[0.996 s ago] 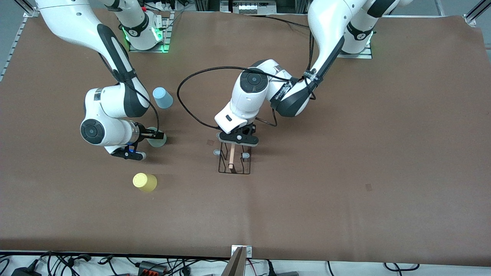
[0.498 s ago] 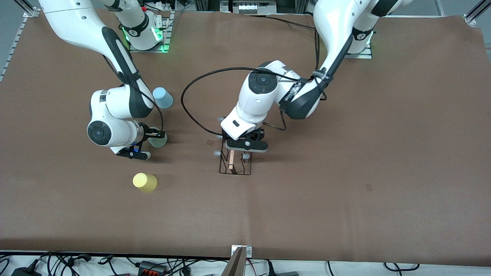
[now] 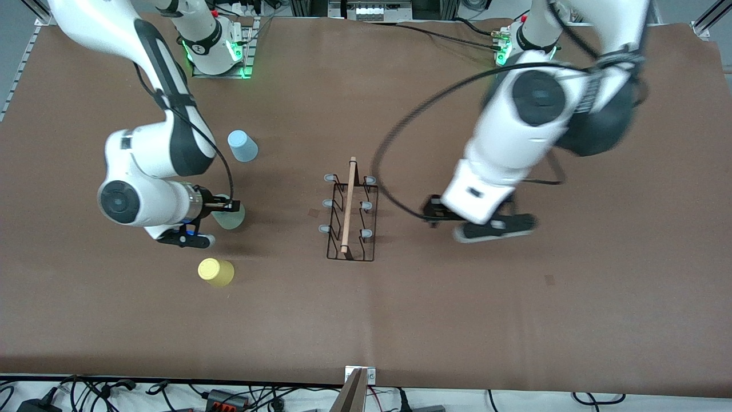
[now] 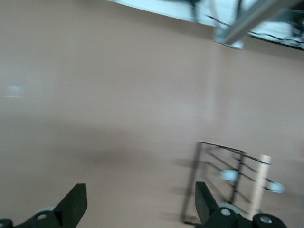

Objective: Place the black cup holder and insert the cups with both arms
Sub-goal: 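Release the rack with the left gripper while the right gripper lifts the teal cup, then insert the teal cup onto a rack peg with the right gripper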

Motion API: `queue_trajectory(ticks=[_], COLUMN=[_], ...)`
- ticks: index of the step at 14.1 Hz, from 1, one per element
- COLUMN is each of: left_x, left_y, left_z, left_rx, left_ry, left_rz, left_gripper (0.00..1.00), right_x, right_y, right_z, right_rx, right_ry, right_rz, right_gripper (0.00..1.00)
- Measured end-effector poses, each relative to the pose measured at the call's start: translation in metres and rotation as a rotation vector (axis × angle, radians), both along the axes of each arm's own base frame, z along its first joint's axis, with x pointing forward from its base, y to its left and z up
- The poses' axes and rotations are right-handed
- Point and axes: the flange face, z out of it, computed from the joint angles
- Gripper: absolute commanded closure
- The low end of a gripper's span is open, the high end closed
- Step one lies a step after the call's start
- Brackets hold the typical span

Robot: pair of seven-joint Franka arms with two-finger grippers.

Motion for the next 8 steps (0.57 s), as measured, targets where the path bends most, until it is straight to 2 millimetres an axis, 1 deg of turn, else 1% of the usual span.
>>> queue_trajectory(ticks=[1, 2, 3, 5, 6, 7, 8], left_x=[0.006, 0.010, 0.011, 0.004, -0.004, -0.010, -0.015], left_y=[0.040, 0.080, 0.123, 0.206, 0.241, 0.264, 0.275], left_z=[0.017, 0.033, 0.051, 0.085, 0.097, 0.105, 0.108], left_rx=[0.009, 0.016, 0.023, 0.041, 0.053, 0.061, 0.066], left_ry=[0.002, -0.002, -0.006, -0.014, -0.009, 0.002, 0.012], left_rz=[0.019, 0.040, 0.058, 0.067, 0.048, 0.029, 0.017], left_gripper=[0.00, 0.00, 0.00, 0.00, 0.00, 0.00, 0.00], right_x=[0.002, 0.000, -0.004, -0.019, -0.029, -0.039, -0.050], right_y=[0.009, 0.024, 0.043, 0.089, 0.116, 0.144, 0.172], right_z=[0.028, 0.047, 0.055, 0.056, 0.054, 0.056, 0.058], right_rx=[0.020, 0.052, 0.079, 0.087, 0.071, 0.053, 0.037], right_ry=[0.001, 0.009, 0.022, 0.056, 0.067, 0.069, 0.063], right_rz=[-0.016, -0.041, -0.069, -0.125, -0.150, -0.174, -0.198], right_gripper=[0.82, 0.82, 0.82, 0.82, 0.82, 0.82, 0.82])
